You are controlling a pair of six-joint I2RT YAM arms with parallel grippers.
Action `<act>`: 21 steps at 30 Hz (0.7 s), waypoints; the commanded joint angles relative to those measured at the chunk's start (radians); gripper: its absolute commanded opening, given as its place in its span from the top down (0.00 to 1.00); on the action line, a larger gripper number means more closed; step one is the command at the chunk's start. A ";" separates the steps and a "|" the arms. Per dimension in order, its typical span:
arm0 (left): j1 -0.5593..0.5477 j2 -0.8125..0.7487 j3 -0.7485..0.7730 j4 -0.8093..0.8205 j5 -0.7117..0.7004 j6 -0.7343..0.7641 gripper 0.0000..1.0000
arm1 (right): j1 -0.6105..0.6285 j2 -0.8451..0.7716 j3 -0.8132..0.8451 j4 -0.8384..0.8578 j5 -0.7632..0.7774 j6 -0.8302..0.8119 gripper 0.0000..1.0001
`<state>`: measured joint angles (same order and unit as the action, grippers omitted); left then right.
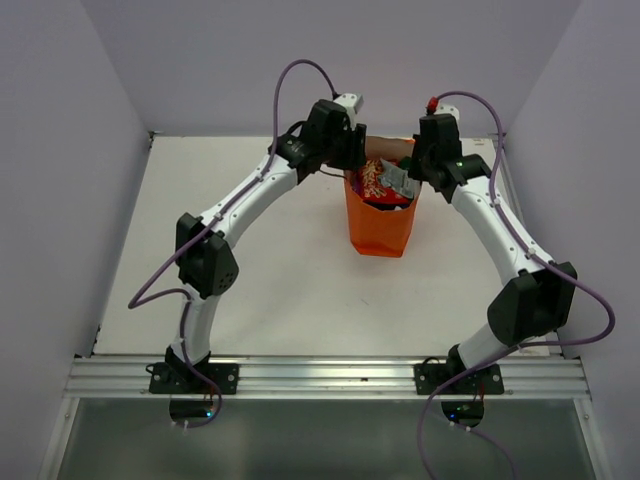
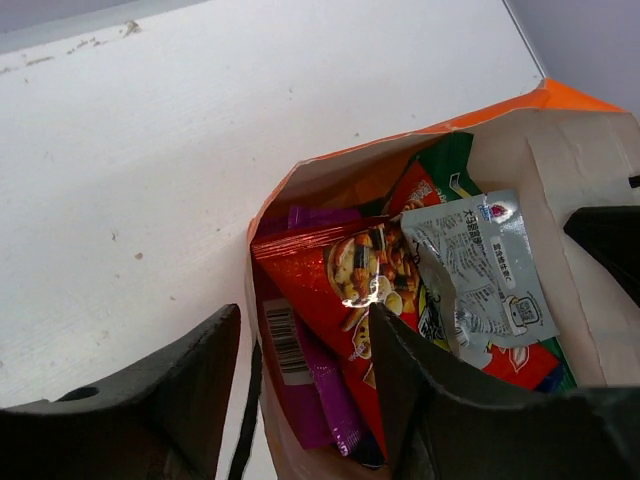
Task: Place the snacks into the paper bag
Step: Adjust the paper bag at the center of the board.
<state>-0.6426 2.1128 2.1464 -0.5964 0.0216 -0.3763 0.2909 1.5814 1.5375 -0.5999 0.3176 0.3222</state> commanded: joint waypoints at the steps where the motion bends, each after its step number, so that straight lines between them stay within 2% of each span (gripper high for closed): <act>1: 0.008 -0.091 -0.003 0.098 0.015 0.027 0.40 | -0.004 -0.001 0.038 0.008 -0.040 -0.021 0.94; 3: 0.009 -0.117 -0.020 0.113 0.000 0.033 0.29 | -0.004 -0.012 0.045 0.003 -0.041 -0.025 0.90; 4: 0.009 -0.141 -0.035 0.128 -0.005 0.036 0.20 | -0.004 -0.018 0.055 0.000 -0.041 -0.028 0.84; 8: 0.009 -0.206 -0.092 0.156 -0.099 0.050 0.00 | -0.004 -0.037 0.075 -0.017 -0.028 -0.046 0.68; 13: 0.008 -0.254 -0.125 0.176 -0.117 0.063 0.00 | -0.006 -0.049 0.082 -0.020 -0.012 -0.054 0.59; 21: 0.009 -0.293 -0.166 0.207 -0.061 0.001 0.00 | -0.004 -0.050 0.082 -0.014 -0.020 -0.054 0.57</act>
<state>-0.6415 1.8599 2.0090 -0.4511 -0.0551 -0.3481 0.2893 1.5757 1.5784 -0.6228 0.2955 0.2863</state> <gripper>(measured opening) 0.997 0.423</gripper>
